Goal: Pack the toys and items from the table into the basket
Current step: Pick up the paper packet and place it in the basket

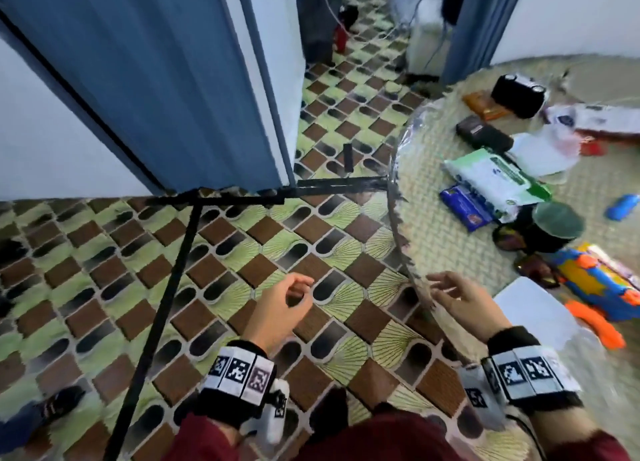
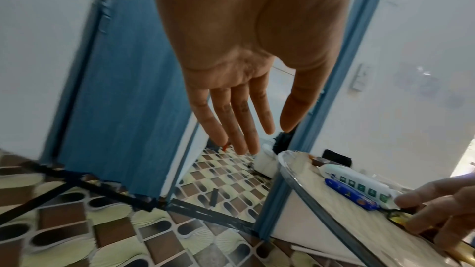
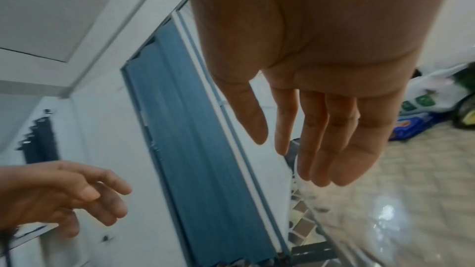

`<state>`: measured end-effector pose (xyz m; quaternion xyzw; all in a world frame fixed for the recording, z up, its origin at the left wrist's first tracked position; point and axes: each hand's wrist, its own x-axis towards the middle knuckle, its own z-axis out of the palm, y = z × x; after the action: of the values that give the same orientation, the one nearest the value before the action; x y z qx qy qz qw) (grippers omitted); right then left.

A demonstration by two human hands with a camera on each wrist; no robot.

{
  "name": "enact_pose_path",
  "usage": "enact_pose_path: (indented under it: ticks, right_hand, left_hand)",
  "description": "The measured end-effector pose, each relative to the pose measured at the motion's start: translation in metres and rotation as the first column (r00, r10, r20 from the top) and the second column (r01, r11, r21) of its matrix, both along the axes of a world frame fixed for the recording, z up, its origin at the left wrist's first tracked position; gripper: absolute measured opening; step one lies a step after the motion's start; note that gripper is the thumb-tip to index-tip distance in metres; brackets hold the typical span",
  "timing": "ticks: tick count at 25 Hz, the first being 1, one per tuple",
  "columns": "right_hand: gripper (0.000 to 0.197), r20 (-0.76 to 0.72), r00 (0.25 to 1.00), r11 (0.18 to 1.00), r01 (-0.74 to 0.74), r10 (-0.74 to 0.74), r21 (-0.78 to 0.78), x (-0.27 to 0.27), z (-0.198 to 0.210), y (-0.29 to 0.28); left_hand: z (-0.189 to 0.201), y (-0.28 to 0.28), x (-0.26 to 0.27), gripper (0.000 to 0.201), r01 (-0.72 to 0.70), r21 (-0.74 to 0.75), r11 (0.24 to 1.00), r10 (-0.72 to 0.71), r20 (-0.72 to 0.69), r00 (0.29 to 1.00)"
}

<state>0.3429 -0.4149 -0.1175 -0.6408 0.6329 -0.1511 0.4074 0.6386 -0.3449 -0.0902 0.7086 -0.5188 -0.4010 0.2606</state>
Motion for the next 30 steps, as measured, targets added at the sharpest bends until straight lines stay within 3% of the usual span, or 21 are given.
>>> enact_pose_path:
  ticks: [4, 7, 15, 18, 24, 30]
  right_hand:
    - [0.025, -0.003, 0.984, 0.983, 0.178, -0.179, -0.037, -0.003, 0.0, -0.018]
    - [0.024, 0.013, 0.957, 0.956, 0.291, -0.291, -0.031, -0.011, -0.004, -0.032]
    - [0.022, 0.114, 0.844, 0.835, 0.536, -0.525, -0.123, -0.039, -0.005, -0.107]
    - [0.025, 0.174, 0.793, 0.783, 0.607, -0.584, -0.134, -0.045, 0.004, -0.143]
    - [0.017, 0.179, 0.778, 0.771, 0.625, -0.602, -0.122, -0.058, 0.015, -0.2]
    - [0.025, 0.238, 0.651, 0.655, 0.752, -0.72, -0.075, -0.081, 0.021, -0.262]
  left_hand:
    - [0.003, -0.081, 0.007, 0.026, 0.254, 0.022, 0.967, -0.253, -0.007, 0.967]
    - [0.002, -0.138, -0.004, 0.026, 0.368, 0.006, 0.93, -0.368, -0.02, 0.93]
    - [0.003, -0.305, -0.082, 0.021, 0.624, -0.072, 0.778, -0.627, -0.031, 0.778]
    - [0.007, -0.358, -0.113, 0.021, 0.668, -0.087, 0.739, -0.673, -0.055, 0.737]
    - [0.008, -0.432, -0.154, 0.021, 0.738, -0.092, 0.668, -0.744, -0.061, 0.666]
    - [0.003, -0.518, -0.207, 0.017, 0.772, -0.159, 0.616, -0.787, -0.074, 0.613]
